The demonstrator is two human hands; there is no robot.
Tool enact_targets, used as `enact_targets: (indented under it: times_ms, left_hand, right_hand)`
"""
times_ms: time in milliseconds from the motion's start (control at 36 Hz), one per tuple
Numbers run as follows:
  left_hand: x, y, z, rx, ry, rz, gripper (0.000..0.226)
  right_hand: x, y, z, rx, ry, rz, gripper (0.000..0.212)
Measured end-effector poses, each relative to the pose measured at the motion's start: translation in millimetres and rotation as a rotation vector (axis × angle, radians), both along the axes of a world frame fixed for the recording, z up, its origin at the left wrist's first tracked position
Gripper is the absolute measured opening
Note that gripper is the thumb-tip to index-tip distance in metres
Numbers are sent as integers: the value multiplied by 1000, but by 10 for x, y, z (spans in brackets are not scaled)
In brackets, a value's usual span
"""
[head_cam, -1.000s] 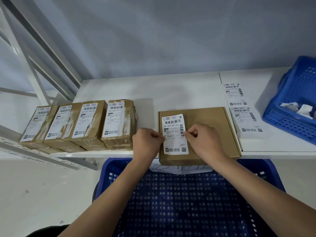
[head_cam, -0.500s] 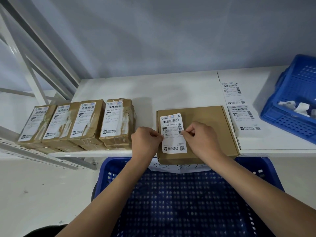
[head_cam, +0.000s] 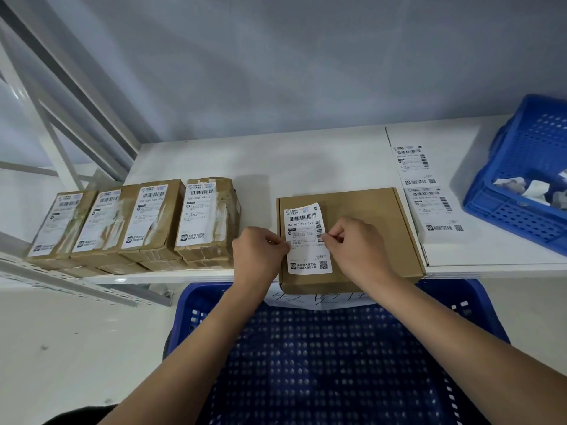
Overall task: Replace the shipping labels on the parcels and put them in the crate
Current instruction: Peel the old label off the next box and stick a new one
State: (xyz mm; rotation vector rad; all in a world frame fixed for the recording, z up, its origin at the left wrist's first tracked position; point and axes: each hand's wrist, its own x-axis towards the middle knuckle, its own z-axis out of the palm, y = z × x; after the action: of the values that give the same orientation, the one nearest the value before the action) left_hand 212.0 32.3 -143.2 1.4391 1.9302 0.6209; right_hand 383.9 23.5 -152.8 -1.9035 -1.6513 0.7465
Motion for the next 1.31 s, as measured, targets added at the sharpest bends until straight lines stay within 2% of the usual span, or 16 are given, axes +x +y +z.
enact_targets:
  times_ms: [1306]
  left_hand:
    - [30,-1,-20,2,18,-2,4]
  right_hand:
    - [-32,5,-41,39,-89,15,20]
